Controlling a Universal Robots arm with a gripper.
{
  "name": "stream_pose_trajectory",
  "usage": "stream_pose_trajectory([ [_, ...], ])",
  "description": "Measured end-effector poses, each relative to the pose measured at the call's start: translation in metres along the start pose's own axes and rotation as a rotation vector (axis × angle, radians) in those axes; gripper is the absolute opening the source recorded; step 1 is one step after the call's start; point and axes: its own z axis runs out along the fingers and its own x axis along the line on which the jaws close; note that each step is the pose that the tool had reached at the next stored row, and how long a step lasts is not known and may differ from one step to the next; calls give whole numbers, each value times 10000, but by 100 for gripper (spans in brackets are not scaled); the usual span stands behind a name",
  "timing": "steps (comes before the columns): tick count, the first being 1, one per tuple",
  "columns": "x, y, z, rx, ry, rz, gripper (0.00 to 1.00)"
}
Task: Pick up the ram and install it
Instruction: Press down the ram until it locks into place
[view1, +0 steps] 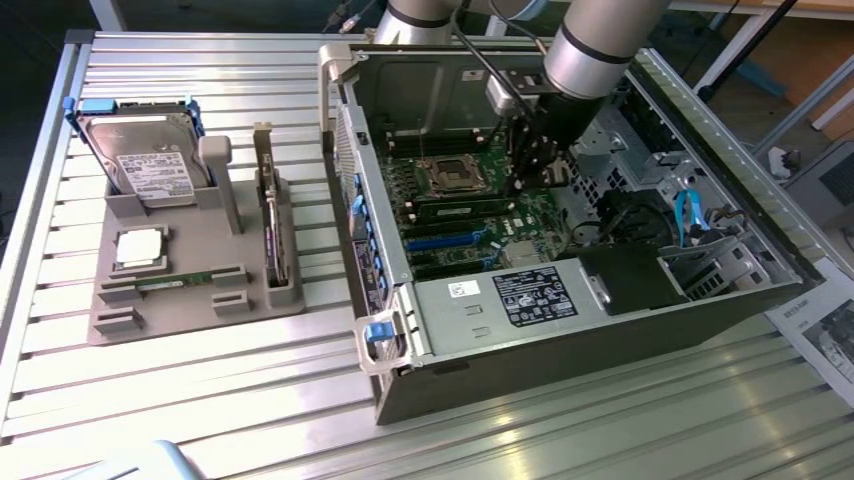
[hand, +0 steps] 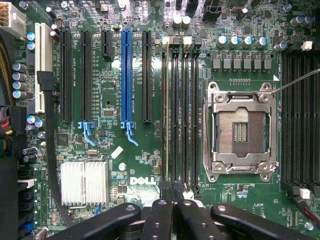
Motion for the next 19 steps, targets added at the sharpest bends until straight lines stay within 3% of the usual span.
stream_pose_trajectory([
  [7, 1, 250, 10, 59, 2, 0, 10],
  [15, 1, 410, 16, 120, 0, -1, 10],
  [19, 2, 523, 20, 178, 2, -2, 10],
])
